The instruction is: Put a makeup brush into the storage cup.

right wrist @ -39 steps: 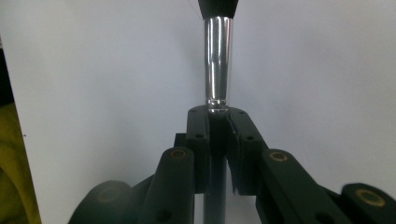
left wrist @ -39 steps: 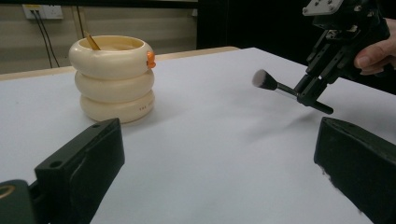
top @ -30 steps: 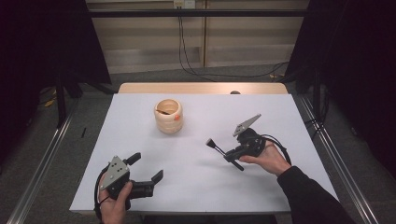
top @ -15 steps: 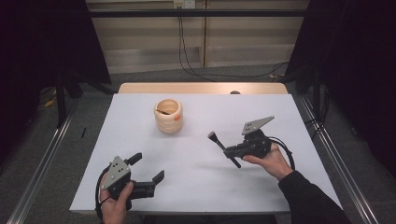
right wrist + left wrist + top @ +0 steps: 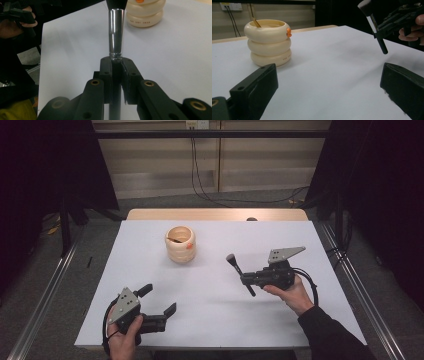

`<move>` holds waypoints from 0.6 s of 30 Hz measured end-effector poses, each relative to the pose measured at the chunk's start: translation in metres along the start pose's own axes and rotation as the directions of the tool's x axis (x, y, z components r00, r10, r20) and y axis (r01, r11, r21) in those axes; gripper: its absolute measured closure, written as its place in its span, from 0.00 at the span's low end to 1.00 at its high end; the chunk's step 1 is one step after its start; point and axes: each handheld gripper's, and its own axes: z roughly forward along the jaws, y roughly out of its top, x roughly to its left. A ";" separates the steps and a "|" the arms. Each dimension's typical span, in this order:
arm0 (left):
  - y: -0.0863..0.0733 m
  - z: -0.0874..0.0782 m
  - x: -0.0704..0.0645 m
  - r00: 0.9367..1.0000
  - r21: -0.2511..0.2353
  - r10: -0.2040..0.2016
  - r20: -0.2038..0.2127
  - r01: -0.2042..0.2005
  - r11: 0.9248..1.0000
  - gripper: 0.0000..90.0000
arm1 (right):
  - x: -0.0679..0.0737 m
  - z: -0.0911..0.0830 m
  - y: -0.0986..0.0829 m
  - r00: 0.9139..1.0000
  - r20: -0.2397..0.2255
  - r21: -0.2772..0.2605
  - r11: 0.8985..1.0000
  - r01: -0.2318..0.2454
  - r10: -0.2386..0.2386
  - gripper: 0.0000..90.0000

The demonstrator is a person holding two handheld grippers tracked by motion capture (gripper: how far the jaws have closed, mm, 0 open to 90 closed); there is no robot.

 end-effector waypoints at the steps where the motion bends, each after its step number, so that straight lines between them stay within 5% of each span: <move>1: 0.000 0.000 0.000 1.000 -0.003 0.000 0.000 0.000 1.000 0.02 | 0.001 -0.001 0.000 1.000 0.000 -0.015 1.000 0.004 -0.004 0.90; 12: 0.001 0.001 -0.003 1.000 0.002 0.016 0.005 -0.016 1.000 0.02 | 0.005 -0.013 0.003 1.000 0.023 -0.113 0.993 0.018 -0.016 0.89; 18: 0.001 0.001 -0.001 1.000 -0.013 -0.004 0.019 0.004 1.000 0.02 | 0.008 -0.015 0.003 0.999 -0.003 -0.158 0.987 0.034 -0.035 0.89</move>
